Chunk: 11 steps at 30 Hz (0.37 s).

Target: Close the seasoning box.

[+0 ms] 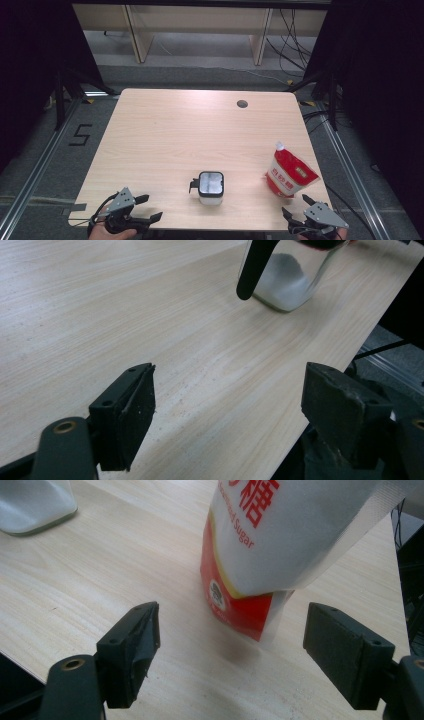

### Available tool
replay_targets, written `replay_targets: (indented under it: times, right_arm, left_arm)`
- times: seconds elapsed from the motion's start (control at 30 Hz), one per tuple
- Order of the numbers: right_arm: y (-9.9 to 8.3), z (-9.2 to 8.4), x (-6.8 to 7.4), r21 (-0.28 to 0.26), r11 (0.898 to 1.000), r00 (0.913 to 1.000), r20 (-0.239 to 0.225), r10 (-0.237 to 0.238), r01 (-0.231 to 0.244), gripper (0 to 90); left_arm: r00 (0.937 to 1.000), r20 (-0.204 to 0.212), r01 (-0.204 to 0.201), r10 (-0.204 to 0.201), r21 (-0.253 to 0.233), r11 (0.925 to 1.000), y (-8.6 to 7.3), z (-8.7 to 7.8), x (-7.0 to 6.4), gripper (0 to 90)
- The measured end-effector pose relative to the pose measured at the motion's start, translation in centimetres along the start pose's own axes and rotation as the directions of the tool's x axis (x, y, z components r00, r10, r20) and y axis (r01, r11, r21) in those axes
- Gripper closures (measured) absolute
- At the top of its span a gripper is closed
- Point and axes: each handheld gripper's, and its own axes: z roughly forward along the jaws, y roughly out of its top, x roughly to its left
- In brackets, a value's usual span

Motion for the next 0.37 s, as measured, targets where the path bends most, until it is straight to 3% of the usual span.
replay_targets:
  times: [0.07,0.13,0.2,0.23,0.37]
  right_arm:
    - [-0.01,-0.03,0.1,0.014,1.0,0.9998,-0.013,0.017,-0.017,23.4]
    - [-0.03,-0.03,0.09,0.011,1.0,0.9996,-0.016,0.025,-0.025,23.1]
    - [-0.04,-0.04,0.07,0.011,1.0,0.9995,-0.015,0.026,-0.026,23.1]
    - [-0.04,-0.04,0.07,0.012,1.0,0.9995,-0.015,0.027,-0.027,23.1]
    - [-0.08,0.04,0.0,0.011,1.0,0.9993,-0.022,0.029,-0.029,22.8]
  left_arm:
    - [0.9998,-0.003,0.02,-0.02,-0.002,0.9998,0.0,0.02,-0.07,21.4]
    - [1.0,-0.004,0.006,-0.006,-0.011,0.9999,-0.03,0.03,0.12,21.3]
    - [0.9997,-0.009,0.023,-0.023,-0.002,0.9997,-0.05,-0.04,0.12,21.3]
    - [1.0,-0.009,-0.002,0.002,0.003,1.0,0.03,-0.11,0.26,21.3]
    - [0.9998,-0.015,0.014,-0.014,-0.016,0.9998,-0.06,0.0,0.33,21.3]
